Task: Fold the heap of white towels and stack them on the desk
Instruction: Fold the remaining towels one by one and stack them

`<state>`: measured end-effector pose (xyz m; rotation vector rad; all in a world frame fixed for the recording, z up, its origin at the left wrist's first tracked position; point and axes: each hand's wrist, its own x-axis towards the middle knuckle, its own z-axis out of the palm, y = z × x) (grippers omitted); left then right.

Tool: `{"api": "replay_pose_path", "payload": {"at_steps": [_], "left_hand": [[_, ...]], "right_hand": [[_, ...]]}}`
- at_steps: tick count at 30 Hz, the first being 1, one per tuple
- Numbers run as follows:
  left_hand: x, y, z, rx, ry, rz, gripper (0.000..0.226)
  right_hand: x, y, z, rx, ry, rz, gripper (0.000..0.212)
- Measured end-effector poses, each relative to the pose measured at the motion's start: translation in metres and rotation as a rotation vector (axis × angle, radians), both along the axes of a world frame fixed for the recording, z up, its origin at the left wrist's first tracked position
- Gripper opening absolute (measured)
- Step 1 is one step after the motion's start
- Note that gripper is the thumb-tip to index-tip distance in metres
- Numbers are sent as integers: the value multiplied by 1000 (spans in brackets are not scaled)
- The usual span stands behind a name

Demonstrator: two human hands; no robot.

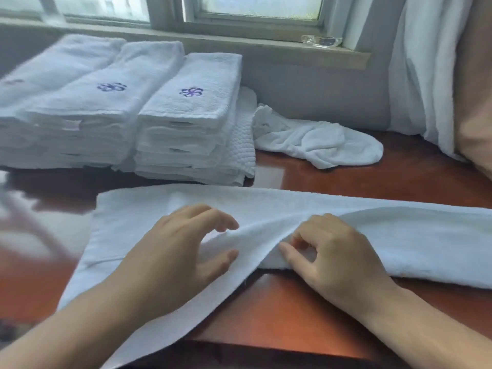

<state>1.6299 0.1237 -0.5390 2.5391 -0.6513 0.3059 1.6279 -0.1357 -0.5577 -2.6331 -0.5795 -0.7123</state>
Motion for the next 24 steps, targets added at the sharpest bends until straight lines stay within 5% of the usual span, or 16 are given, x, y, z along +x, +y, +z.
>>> {"api": "replay_pose_path", "payload": {"at_steps": [10, 15, 19, 24], "left_hand": [[7, 102, -20, -363, 126, 182, 17], [8, 105, -24, -377, 187, 166, 21], [12, 105, -24, -327, 216, 173, 20], [11, 109, -25, -426, 268, 166, 22]], "right_hand": [[39, 108, 17, -261, -93, 725, 38], [49, 103, 8, -100, 101, 793, 32], [53, 82, 14, -161, 248, 876, 42], [51, 80, 6, -182, 160, 873, 19]]}}
